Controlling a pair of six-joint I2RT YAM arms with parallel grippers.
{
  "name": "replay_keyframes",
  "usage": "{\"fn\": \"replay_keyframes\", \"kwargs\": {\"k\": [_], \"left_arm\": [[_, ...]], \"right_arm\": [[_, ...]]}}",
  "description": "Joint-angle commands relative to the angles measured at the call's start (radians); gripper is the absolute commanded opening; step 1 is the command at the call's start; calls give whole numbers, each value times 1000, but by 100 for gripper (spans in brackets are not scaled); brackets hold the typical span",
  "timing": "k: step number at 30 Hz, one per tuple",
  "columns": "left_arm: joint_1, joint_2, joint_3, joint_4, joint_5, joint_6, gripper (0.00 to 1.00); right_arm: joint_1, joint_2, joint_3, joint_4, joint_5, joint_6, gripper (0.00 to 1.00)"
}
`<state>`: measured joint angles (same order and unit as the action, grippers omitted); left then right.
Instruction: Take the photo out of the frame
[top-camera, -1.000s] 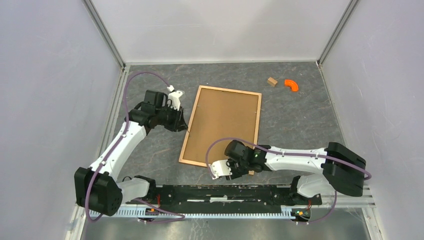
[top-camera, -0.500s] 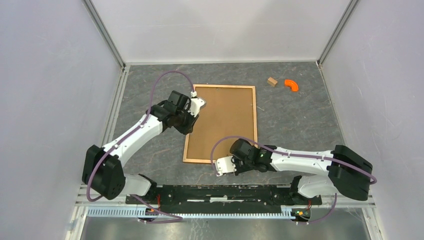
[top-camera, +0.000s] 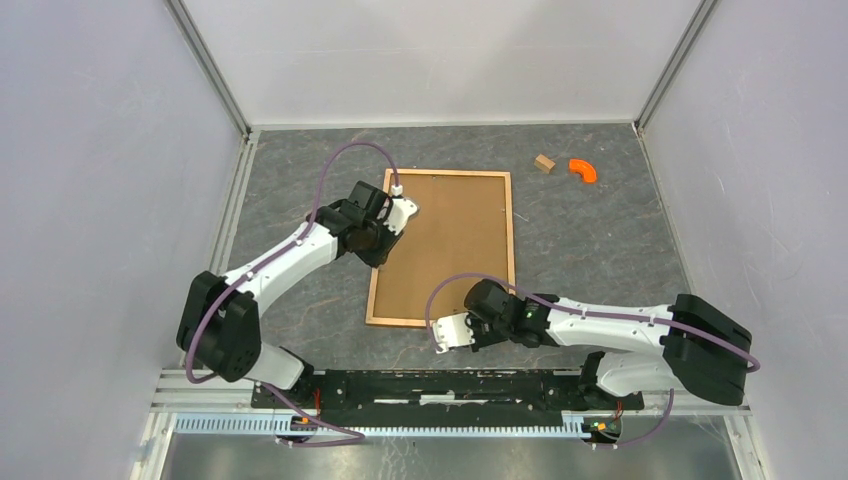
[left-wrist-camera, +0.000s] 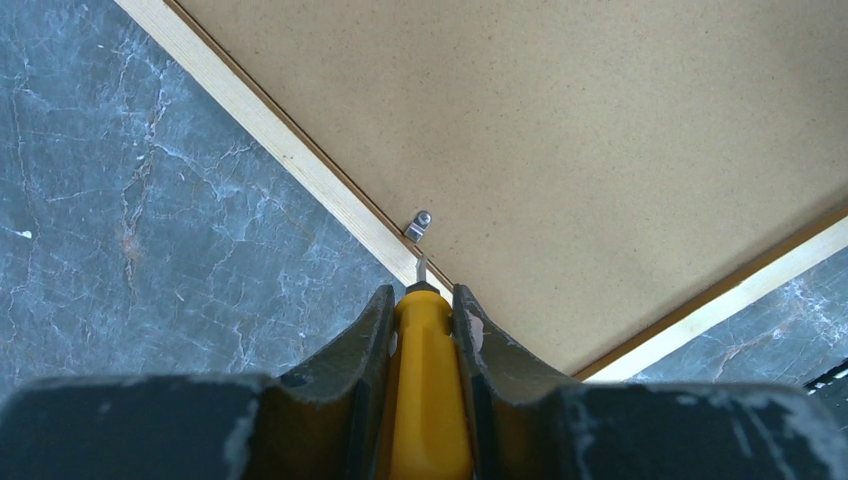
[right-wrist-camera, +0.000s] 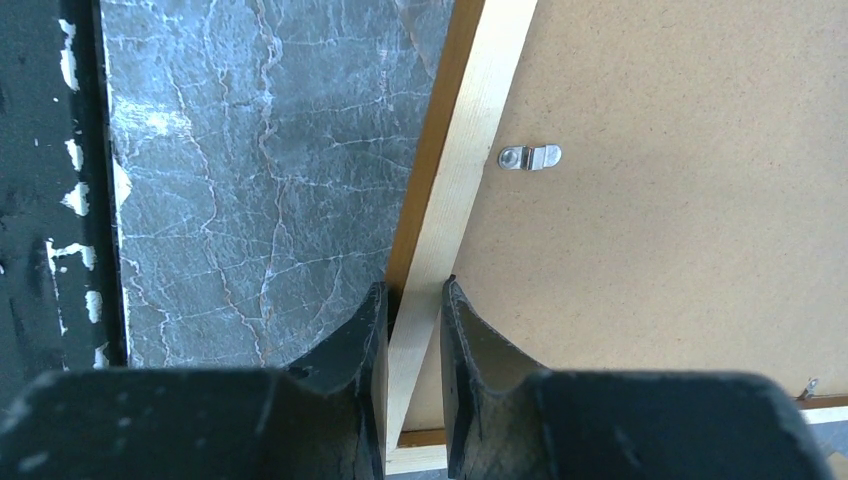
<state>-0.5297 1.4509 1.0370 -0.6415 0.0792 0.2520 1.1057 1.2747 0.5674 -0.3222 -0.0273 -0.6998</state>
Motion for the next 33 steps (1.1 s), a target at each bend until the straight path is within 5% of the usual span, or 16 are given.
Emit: {"fn": "replay_keyframes", "kwargs": {"k": [1,16,33], "left_arm": [[-8,18,43,52,-5,38,2],[-11,74,22,103,-77,68,2],[-62,32,-22,0,-7,80,2]], "right_arm": [[-2,0,-35,-8,-45,-17,0],[-22,-6,-44,2,-65,-7,0],[-22,17,-38,3,-78,-3,0]]}}
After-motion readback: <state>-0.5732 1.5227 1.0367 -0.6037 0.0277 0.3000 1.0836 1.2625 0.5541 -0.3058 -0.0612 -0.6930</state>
